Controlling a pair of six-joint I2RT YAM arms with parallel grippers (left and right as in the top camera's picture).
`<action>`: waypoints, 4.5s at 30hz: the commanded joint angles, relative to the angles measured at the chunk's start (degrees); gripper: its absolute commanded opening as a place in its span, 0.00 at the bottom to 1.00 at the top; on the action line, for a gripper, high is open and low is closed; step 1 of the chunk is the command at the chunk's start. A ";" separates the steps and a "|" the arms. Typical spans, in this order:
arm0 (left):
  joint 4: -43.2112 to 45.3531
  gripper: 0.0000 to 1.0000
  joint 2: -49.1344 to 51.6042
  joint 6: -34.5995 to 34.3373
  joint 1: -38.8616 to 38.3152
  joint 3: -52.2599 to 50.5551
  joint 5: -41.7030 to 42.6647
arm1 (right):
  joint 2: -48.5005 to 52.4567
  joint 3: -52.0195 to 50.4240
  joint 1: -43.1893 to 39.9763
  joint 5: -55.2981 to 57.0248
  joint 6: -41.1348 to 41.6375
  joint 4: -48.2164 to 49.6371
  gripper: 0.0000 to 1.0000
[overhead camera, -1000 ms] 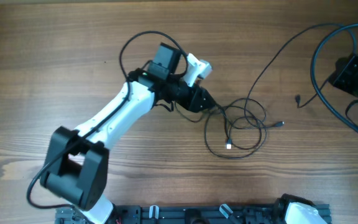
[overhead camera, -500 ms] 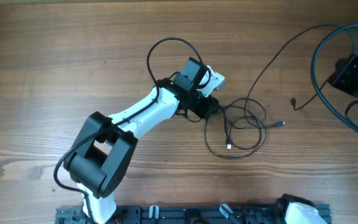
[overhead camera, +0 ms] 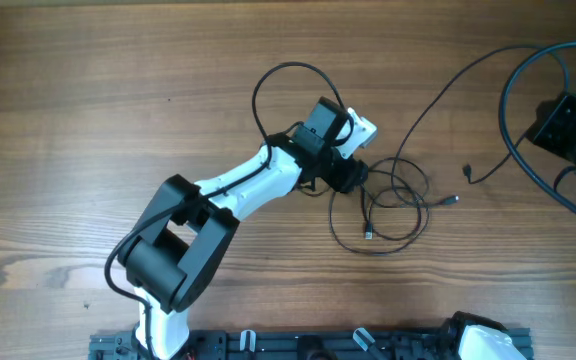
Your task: Untangle cables
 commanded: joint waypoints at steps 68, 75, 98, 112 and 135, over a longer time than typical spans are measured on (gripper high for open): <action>-11.02 0.14 5.25 -15.67 24.37 0.00 -34.38 | -1.29 0.00 -1.03 35.95 21.51 -6.73 0.04; -11.32 0.14 5.25 -15.69 28.74 0.00 -33.73 | -2.99 0.04 -16.48 36.33 26.67 -9.90 0.04; -9.92 0.21 5.25 -16.96 12.48 0.00 -11.41 | 11.43 0.09 -20.94 27.80 19.89 13.16 0.04; -10.45 0.22 5.25 -18.47 3.19 0.02 -11.39 | 12.11 0.09 -36.68 32.50 36.87 6.71 0.04; -9.35 0.22 5.25 -18.47 3.19 0.02 -11.23 | 42.38 -2.36 -36.68 23.58 36.92 7.37 0.04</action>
